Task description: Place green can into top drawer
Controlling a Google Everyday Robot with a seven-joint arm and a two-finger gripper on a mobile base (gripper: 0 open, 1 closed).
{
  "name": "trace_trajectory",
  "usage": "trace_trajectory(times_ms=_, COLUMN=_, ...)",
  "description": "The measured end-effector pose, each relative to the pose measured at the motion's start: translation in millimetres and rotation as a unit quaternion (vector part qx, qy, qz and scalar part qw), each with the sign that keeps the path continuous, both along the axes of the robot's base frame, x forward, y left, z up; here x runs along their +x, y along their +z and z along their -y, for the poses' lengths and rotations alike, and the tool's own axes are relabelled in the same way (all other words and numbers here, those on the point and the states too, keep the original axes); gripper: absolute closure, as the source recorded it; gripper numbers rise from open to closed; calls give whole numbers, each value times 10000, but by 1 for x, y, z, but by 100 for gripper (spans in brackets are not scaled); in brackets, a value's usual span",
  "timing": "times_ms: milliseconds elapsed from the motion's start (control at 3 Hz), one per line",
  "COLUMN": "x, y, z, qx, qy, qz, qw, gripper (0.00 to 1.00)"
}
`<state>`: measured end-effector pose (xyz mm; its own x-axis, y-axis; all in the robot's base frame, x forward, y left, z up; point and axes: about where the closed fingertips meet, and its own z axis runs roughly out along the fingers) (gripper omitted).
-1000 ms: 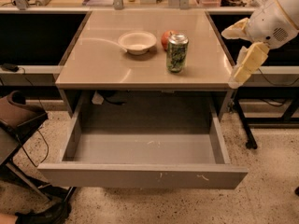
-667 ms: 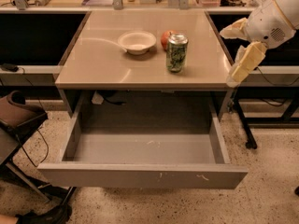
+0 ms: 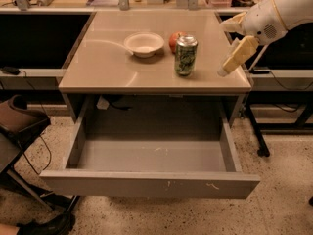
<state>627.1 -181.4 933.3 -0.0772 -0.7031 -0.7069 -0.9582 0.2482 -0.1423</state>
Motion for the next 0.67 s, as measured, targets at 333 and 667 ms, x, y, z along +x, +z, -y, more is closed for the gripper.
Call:
trace_trajectory(times_ms=333, x=36, y=12, z=-16, qx=650, qy=-66, qz=167, qw=9977, gripper=0)
trace_trajectory(times_ms=667, x=60, y=14, z=-24, qx=1039, qy=-137, qz=228, qw=9942, gripper=0)
